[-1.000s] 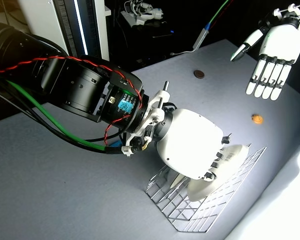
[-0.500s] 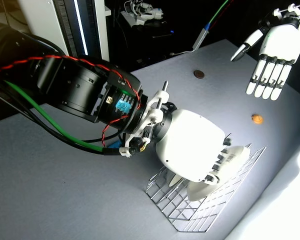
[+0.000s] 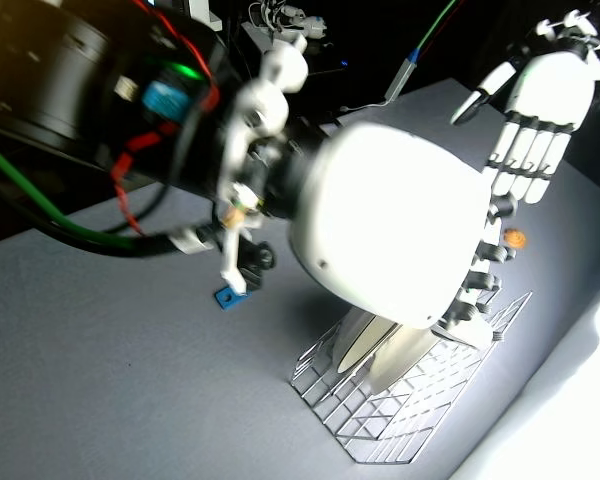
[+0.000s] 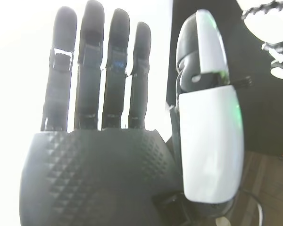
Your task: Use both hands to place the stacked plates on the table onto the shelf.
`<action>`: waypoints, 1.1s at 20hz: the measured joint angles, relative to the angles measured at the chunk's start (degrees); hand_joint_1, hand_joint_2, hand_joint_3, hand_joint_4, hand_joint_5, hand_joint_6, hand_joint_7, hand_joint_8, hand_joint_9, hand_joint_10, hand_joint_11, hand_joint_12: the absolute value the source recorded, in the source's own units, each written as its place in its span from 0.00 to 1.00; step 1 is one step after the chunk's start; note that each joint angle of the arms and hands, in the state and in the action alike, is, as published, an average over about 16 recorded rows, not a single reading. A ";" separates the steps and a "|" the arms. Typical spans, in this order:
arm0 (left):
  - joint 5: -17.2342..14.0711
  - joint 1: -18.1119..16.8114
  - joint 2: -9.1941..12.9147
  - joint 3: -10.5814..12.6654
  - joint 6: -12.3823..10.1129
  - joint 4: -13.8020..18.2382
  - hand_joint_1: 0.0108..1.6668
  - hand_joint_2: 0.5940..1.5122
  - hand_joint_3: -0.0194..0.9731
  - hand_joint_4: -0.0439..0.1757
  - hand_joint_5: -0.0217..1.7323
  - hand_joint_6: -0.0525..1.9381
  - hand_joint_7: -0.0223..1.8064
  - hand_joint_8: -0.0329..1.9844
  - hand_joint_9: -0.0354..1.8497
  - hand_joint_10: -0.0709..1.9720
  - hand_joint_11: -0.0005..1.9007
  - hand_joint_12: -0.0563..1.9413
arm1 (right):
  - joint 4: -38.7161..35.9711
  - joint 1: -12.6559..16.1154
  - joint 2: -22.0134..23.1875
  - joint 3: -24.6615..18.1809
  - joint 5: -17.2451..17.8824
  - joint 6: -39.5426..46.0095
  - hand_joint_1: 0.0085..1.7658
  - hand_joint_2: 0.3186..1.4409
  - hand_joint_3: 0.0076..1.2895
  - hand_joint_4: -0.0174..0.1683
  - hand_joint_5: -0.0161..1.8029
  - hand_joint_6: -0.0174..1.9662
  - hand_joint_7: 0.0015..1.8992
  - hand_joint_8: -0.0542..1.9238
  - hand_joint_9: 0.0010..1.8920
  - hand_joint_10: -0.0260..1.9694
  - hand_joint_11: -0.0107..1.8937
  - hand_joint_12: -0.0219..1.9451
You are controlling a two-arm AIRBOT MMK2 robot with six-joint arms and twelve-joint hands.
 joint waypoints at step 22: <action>-5.45 3.59 -1.36 -9.98 8.06 -3.55 0.28 0.82 0.02 0.54 0.63 0.95 0.71 0.96 0.70 0.97 0.68 0.99 | -10.34 -2.38 23.92 -14.75 0.31 -2.37 0.28 0.86 0.00 0.23 0.64 0.78 0.69 0.83 0.71 0.83 0.76 0.93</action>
